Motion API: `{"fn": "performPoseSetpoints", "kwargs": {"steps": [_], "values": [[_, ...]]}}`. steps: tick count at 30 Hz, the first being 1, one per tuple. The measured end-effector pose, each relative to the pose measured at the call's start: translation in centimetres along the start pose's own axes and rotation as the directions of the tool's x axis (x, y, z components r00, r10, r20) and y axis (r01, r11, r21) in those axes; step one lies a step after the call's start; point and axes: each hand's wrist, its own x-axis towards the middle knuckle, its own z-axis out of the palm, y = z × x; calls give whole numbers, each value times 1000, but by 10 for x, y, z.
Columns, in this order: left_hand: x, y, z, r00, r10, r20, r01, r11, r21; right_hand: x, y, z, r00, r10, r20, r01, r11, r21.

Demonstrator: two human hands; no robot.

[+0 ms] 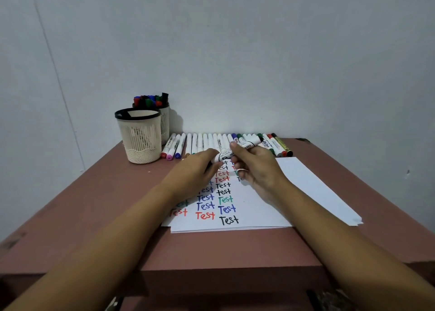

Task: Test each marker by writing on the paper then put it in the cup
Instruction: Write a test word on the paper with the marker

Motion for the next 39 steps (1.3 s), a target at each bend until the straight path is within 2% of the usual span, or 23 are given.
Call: {"fn": "performPoseSetpoints", "kwargs": {"steps": [8, 14, 18, 23, 25, 27, 29, 32, 35, 39], "values": [[0, 4, 2, 997, -30, -69, 27, 998, -52, 0, 1, 0, 998, -55, 18, 55, 998, 16], [-2, 3, -2, 983, -132, -129, 109, 979, -171, -1, -2, -1, 996, -84, 43, 81, 995, 57], [-2, 3, -3, 983, -161, -92, 137, 965, -222, -2, -3, 0, 997, -76, 20, 75, 996, 57], [0, 1, -3, 973, -231, -25, 213, 931, -295, -1, -10, -3, 989, 11, -147, 31, 960, 279], [1, -2, -4, 955, -296, -27, 269, 898, -350, 1, -10, -8, 986, 80, -148, -13, 915, 403], [2, -5, -4, 934, -355, -31, 309, 850, -427, 2, -9, -11, 984, 124, -127, -57, 900, 432], [3, -10, -4, 926, -375, -39, 314, 826, -468, 2, -6, -14, 985, 113, -134, -60, 937, 345], [3, -14, -5, 929, -370, -14, 333, 851, -406, 3, 1, -18, 982, 47, -183, -35, 997, 67], [2, -17, -4, 942, -334, 11, 318, 885, -339, 4, 8, -20, 976, -31, -215, -18, 974, -224], [3, -20, -1, 925, -379, 36, 355, 825, -439, 1, 14, -17, 974, -87, -208, 11, 940, -340]]}}
